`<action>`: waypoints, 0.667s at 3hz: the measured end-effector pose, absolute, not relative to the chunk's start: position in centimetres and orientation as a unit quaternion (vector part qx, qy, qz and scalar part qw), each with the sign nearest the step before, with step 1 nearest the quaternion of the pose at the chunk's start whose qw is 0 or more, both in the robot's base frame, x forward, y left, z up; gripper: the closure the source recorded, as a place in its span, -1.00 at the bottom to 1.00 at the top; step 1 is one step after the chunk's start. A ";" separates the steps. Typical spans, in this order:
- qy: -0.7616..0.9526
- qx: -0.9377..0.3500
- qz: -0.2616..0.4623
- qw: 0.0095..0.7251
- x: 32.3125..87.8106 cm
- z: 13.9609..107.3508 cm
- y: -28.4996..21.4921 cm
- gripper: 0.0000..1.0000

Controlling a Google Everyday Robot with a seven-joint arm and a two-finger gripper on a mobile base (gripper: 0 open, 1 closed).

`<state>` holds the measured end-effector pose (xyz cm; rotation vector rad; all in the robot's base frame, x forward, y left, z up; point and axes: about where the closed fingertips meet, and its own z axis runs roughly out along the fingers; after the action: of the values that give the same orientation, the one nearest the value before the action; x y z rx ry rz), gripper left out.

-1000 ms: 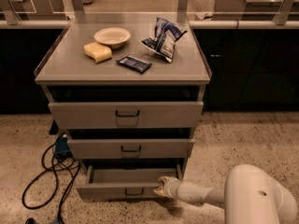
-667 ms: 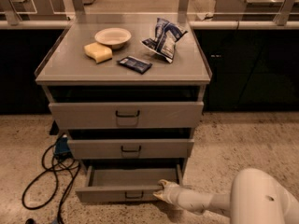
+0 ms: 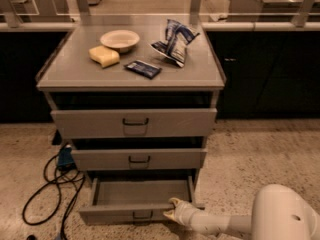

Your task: Open bottom drawer

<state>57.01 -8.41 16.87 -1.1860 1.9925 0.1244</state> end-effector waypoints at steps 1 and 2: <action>0.787 -0.469 0.049 0.398 57.0 17.5 -8.4 1.00; 0.783 -0.471 0.052 0.403 55.7 17.5 -7.7 1.00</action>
Offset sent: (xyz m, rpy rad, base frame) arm -0.1635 -0.0013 -0.0405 0.0571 -0.0977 -0.0560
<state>55.66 -7.74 17.50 -1.1886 1.9785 0.1319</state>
